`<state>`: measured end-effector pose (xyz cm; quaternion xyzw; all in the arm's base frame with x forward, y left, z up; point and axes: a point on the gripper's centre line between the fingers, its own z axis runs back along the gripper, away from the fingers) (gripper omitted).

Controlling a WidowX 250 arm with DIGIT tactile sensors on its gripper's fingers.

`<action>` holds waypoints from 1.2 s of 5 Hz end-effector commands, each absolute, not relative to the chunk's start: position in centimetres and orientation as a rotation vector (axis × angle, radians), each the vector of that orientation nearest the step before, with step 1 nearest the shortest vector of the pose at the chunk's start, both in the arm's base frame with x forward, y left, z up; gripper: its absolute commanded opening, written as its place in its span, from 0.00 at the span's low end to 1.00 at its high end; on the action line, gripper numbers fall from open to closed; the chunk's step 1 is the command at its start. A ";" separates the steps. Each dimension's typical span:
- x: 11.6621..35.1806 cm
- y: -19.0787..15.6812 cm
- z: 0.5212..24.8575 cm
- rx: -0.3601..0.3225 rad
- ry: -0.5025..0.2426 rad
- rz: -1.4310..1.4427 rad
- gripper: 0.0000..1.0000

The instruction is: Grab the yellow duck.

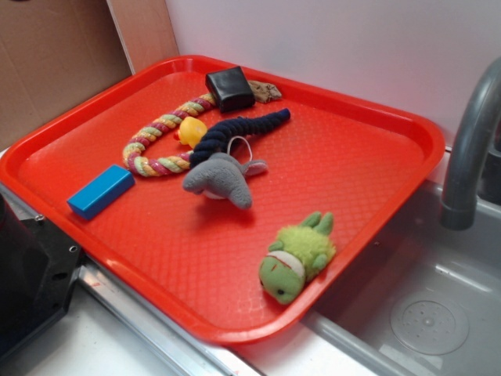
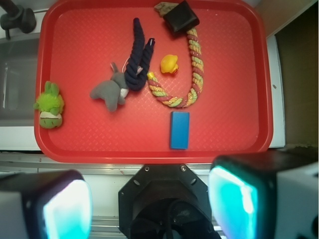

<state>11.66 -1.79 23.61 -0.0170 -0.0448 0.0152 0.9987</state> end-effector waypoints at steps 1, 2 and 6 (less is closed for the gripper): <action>11.7 -1.8 23.6 -0.034 -0.090 0.030 1.00; 13.6 -1.9 19.4 0.025 -0.151 0.161 1.00; 23.0 2.4 9.4 -0.074 -0.228 1.032 1.00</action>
